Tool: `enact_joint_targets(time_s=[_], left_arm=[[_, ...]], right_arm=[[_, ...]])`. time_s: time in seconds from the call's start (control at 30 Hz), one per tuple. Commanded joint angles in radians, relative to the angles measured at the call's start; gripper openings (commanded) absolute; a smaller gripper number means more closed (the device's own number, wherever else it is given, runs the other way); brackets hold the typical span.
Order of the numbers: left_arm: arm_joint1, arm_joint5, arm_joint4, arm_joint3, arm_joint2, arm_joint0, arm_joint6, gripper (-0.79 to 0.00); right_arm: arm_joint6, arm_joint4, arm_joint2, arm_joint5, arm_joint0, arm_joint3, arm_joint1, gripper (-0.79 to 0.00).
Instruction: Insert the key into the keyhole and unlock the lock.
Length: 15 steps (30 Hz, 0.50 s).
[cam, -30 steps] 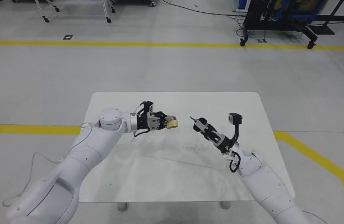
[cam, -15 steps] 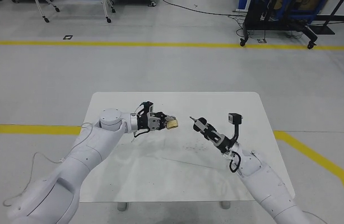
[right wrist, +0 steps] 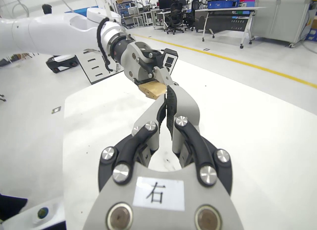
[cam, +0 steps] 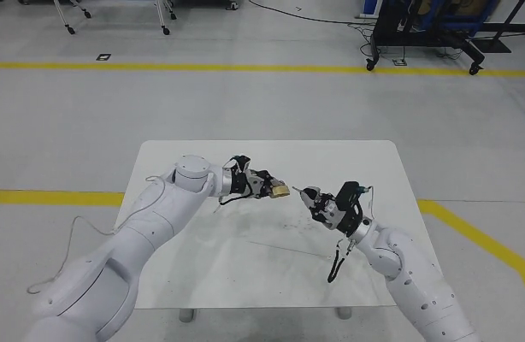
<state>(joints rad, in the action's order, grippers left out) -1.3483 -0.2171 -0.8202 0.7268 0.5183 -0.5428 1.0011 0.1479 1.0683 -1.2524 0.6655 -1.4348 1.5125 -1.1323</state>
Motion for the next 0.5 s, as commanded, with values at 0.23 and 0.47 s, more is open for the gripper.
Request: enact_joint_targets(time_s=[0.23, 0.47], left_arm=[[-0.016, 0.021, -0.031, -0.034, 0.001, 0.002, 0.039, -0.785], [-0.005, -0.032, -0.017, -0.02, 0.046, -0.031, -0.113, -0.785]], right_arm=[[-0.009, -0.004, 0.001, 0.002, 0.005, -0.002, 0.0, -0.785], [-0.054, 0.179, 0.014, -0.15, 0.002, 0.085, 0.0, -0.785]])
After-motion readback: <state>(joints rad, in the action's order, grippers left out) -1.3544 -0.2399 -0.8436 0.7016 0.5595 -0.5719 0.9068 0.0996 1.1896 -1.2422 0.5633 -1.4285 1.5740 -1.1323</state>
